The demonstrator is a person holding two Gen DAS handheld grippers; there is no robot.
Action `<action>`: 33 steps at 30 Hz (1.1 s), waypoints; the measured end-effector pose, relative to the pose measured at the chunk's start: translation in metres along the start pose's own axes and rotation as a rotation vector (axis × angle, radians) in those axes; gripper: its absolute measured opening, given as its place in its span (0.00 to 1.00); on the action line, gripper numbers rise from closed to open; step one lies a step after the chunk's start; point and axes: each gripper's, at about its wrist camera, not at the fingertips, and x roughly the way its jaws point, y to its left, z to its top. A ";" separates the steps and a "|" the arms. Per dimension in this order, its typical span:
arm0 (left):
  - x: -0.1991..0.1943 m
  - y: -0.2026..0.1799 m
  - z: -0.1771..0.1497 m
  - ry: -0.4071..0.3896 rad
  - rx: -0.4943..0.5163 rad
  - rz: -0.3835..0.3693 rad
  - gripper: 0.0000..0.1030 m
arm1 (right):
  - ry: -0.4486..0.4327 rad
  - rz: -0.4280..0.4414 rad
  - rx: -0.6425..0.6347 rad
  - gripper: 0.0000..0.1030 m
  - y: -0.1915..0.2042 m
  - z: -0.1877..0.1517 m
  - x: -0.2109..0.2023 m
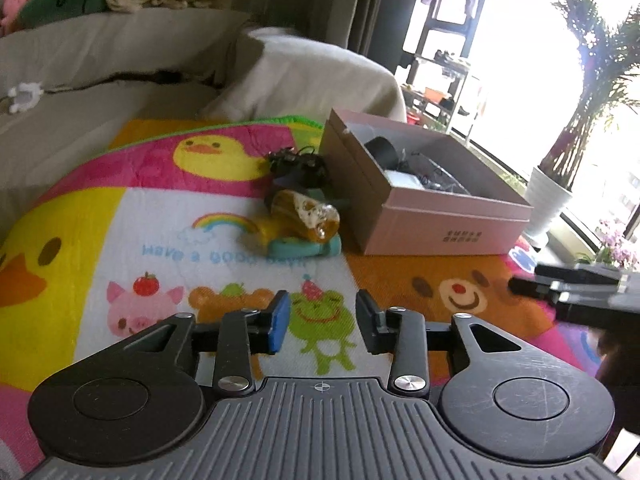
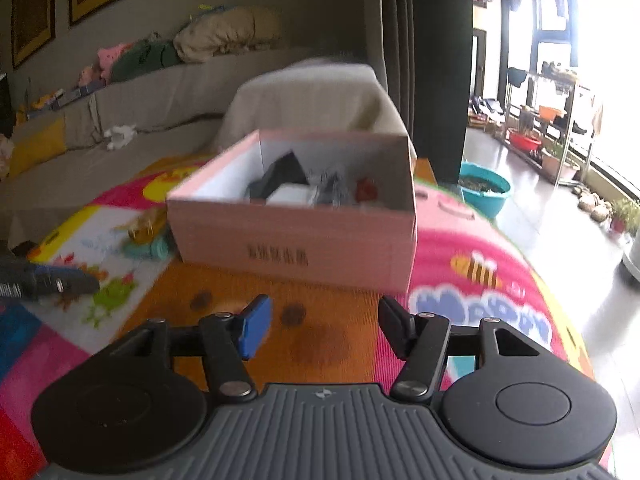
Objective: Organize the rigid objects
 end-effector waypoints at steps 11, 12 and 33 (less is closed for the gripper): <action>0.008 -0.010 0.015 -0.031 0.009 0.015 0.38 | 0.056 0.034 0.022 0.62 -0.001 -0.017 0.010; 0.009 -0.011 0.016 -0.032 0.009 0.016 0.38 | 0.057 0.039 0.025 0.63 -0.002 -0.017 0.010; 0.062 0.030 0.056 -0.073 -0.178 0.084 0.39 | 0.106 0.153 0.006 0.93 -0.003 -0.013 0.017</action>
